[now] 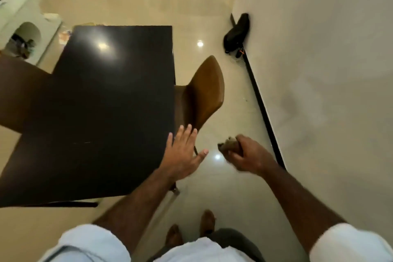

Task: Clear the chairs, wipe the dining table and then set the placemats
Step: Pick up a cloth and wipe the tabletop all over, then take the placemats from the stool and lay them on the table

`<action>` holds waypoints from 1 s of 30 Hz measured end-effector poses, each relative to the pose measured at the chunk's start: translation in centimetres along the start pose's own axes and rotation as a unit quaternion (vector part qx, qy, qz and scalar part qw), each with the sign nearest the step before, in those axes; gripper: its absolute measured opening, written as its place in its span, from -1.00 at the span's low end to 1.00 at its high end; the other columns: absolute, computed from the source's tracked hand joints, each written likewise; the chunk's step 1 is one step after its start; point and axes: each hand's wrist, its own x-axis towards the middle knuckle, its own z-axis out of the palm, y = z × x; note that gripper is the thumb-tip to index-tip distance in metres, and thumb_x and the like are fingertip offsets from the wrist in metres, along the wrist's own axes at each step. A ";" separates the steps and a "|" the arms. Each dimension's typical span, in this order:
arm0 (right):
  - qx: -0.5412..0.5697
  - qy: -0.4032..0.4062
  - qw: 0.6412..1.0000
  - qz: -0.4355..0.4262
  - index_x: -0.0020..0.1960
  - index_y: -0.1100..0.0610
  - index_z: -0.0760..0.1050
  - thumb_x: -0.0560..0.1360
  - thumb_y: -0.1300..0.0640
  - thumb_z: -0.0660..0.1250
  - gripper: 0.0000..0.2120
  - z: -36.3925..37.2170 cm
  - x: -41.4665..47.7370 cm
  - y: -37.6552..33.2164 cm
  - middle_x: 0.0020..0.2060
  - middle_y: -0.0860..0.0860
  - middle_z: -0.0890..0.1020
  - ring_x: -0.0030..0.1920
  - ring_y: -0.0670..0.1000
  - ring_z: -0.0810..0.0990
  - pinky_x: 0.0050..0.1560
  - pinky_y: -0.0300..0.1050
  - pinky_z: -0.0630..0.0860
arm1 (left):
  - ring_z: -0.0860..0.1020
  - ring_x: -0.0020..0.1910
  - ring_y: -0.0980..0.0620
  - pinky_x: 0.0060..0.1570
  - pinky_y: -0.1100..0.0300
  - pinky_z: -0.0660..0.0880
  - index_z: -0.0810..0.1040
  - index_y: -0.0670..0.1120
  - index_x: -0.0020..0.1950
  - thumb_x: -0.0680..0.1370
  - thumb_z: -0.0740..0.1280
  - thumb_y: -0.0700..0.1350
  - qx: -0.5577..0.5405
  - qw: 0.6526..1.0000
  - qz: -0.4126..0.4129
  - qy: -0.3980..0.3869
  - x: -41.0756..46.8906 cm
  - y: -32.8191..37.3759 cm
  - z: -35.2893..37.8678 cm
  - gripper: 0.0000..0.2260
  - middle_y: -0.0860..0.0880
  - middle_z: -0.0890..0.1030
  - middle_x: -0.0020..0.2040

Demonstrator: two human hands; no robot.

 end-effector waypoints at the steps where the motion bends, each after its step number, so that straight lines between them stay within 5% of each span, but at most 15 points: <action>1: -0.064 0.025 0.998 -0.012 0.08 -0.04 0.38 0.60 -0.20 0.41 -0.70 -0.7 0.3 0.6 -0.12 -0.03 0.65 -0.17 0.14 0.66 -0.26 0.01 0.52 | -0.28 0.78 -0.07 0.73 -0.28 -0.22 -0.13 0.01 0.82 0.70 -0.06 0.47 0.042 0.999 0.013 0.003 1.1 0.4 -0.6 -0.17 -0.01 -0.21 0.81; 3: -0.152 0.072 0.986 -0.023 0.27 0.01 0.35 0.67 0.00 0.34 -0.74 -2.1 1.0 2.1 0.00 0.08 0.71 -0.07 0.29 0.70 -0.23 0.04 0.49 | -0.26 0.79 -0.13 0.73 -0.30 -0.20 -0.14 -0.01 0.82 0.66 -0.04 0.51 0.099 0.994 0.037 0.006 3.5 1.9 -1.3 -0.11 -0.06 -0.20 0.82; 7: -0.209 0.114 0.971 0.005 0.64 -0.01 0.29 0.71 0.18 0.25 -0.48 -5.5 3.1 5.2 0.33 0.06 0.68 0.08 0.29 0.71 -0.16 0.00 0.41 | -0.24 0.79 -0.16 0.73 -0.27 -0.20 -0.12 -0.03 0.82 0.66 0.02 0.52 0.119 0.991 0.056 0.007 8.8 6.1 -2.1 -0.08 -0.09 -0.19 0.82; 13: -0.241 0.153 0.958 -0.003 0.36 -0.02 0.53 0.69 0.09 0.34 -0.75 -9.7 7.3 14.1 0.14 0.03 0.73 -0.05 0.26 0.72 -0.23 -0.04 0.42 | -0.29 0.78 -0.20 0.72 -0.32 -0.22 -0.17 -0.04 0.81 0.64 0.08 0.52 0.184 0.977 0.103 -0.013 17.3 13.3 -0.8 -0.04 -0.13 -0.22 0.81; 21: -0.264 0.194 0.943 -0.057 0.37 -0.05 0.56 0.62 0.09 0.48 -0.66 -16.6 16.7 22.7 0.04 0.01 0.77 -0.21 0.24 0.72 -0.28 -0.07 0.41 | -0.39 0.75 -0.22 0.66 -0.38 -0.35 -0.21 -0.02 0.81 0.61 0.04 0.56 0.218 0.974 0.059 -0.008 29.8 19.5 -0.8 0.00 -0.12 -0.31 0.79; 30: -0.310 0.175 0.925 -0.131 0.28 0.09 0.67 0.49 0.01 0.64 -0.59 -22.2 35.0 24.6 -0.04 0.07 0.80 -0.04 0.22 0.77 -0.07 0.06 0.66 | -0.36 0.75 -0.23 0.68 -0.35 -0.34 -0.16 -0.04 0.81 0.60 0.04 0.57 0.174 0.984 -0.023 0.010 45.3 18.3 -4.4 0.01 -0.14 -0.27 0.80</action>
